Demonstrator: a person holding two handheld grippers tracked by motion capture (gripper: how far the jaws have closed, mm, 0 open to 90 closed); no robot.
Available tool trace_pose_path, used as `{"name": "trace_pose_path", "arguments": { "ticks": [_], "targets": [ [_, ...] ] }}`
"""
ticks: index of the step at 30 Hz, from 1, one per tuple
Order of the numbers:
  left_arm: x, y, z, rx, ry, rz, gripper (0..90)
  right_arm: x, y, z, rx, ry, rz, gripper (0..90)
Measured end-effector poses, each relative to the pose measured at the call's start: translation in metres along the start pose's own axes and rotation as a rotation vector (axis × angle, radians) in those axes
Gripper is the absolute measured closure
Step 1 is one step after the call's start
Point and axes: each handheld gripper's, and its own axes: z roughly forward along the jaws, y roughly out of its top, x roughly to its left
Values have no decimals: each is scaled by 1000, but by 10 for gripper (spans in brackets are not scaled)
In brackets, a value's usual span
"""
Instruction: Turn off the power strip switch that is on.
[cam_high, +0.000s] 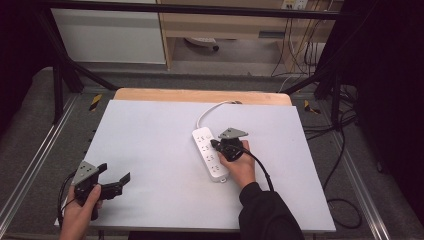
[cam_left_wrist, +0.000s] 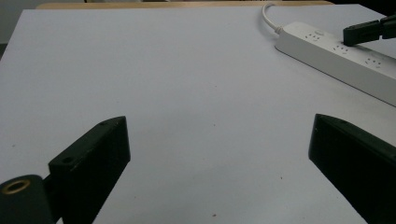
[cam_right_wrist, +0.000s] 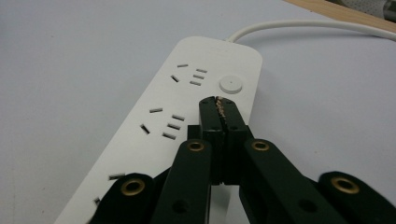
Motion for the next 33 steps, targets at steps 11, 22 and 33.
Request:
{"name": "trace_pose_path", "arguments": {
  "ticks": [11,22,33],
  "targets": [
    [5,0,-1,-9,15,-14,55,-1,1,-1,12,2,8,900],
    [3,-1,2,3,7,-14,55,-1,6,-2,18,1,30,900],
    [4,0,2,0,6,-17,55,-5,8,-10,1,-1,62,900]
  ]
}}
